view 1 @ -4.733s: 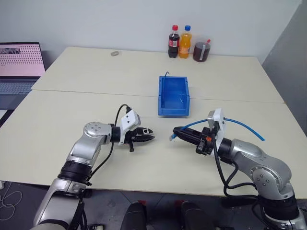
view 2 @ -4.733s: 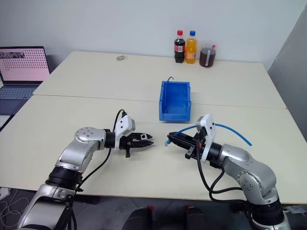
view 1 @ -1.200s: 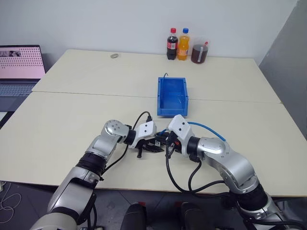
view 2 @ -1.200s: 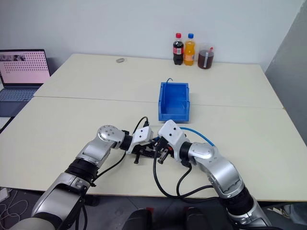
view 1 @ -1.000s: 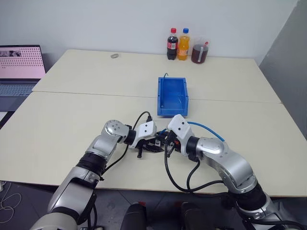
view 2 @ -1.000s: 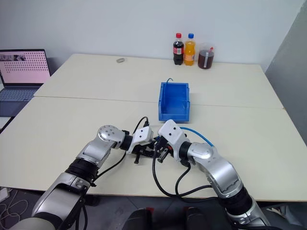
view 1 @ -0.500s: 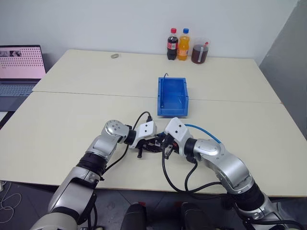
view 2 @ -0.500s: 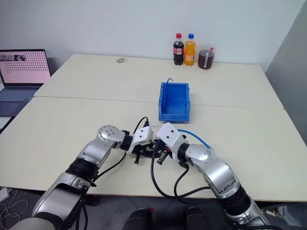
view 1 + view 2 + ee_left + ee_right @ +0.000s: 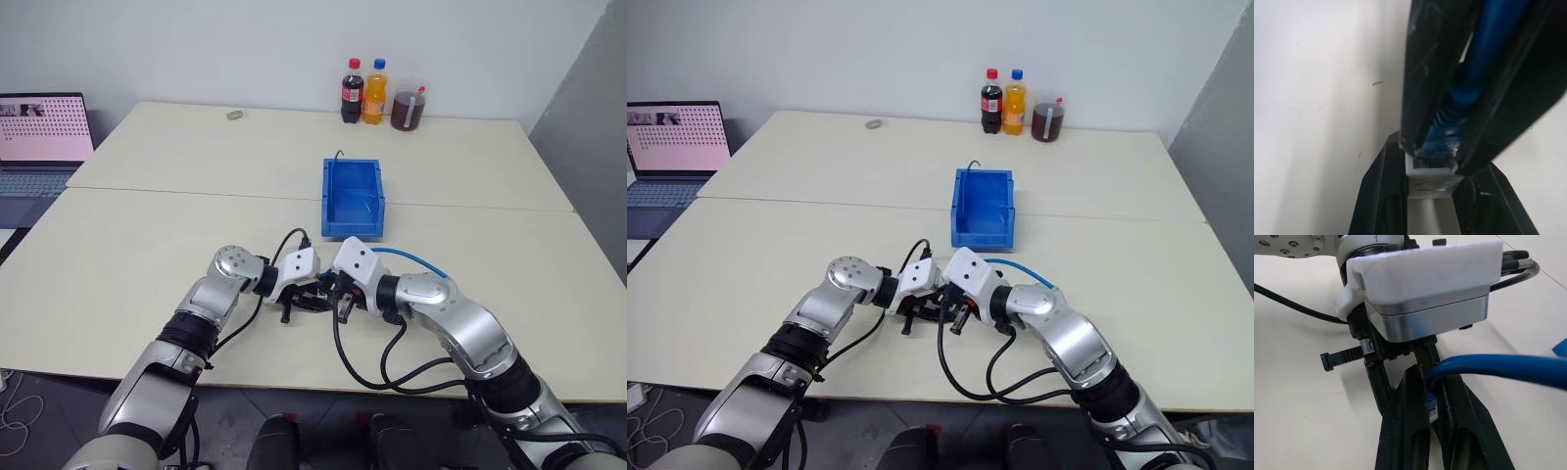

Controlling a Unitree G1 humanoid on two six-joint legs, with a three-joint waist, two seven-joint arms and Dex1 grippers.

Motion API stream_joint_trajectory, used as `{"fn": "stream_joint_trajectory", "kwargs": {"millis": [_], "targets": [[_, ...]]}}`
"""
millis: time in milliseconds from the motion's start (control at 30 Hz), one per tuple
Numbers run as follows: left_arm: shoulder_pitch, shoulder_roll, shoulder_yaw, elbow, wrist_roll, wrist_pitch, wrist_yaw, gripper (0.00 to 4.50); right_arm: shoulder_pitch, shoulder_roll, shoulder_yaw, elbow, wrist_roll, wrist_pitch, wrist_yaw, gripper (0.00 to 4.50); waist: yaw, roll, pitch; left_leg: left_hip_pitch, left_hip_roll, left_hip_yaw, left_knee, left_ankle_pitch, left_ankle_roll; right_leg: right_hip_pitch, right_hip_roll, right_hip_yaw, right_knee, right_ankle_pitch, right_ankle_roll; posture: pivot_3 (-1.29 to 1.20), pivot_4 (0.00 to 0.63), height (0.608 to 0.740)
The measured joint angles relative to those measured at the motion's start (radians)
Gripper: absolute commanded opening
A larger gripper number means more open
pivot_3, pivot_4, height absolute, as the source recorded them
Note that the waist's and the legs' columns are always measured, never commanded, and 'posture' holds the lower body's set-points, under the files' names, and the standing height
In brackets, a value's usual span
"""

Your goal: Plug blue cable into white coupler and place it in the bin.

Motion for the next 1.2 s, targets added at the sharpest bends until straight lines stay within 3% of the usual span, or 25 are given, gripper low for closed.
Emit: {"fn": "stream_joint_trajectory", "kwargs": {"millis": [900,1033,1200], "targets": [[0.032,0.008,0.007,0.011,0.015,0.014,0.011,0.81,0.011,0.071,0.001,0.218,-0.039,-0.186,0.094,0.0,-0.025,-0.001,-0.034,0.015,0.001,0.002,-0.008,0.0,0.0,0.007,0.001,0.003,-0.001,-0.005,-0.008,0.0,0.15,0.74],[0.037,0.01,0.004,0.011,0.022,0.014,0.018,0.81,0.029,0.058,0.001,0.228,-0.04,-0.226,0.104,0.0,-0.025,-0.001,-0.034,0.026,0.001,0.002,-0.013,-0.001,0.0,0.016,0.0,0.003,-0.008,-0.007,-0.011,0.0,0.15,0.74],[0.043,0.009,0.002,0.01,0.022,0.013,0.011,0.81,0.046,0.064,-0.005,0.224,-0.039,-0.231,0.105,0.0,-0.025,0.0,-0.044,0.027,0.001,0.003,-0.021,-0.001,0.0,0.017,0.0,0.004,-0.015,-0.007,-0.012,0.0,0.15,0.74]]}}
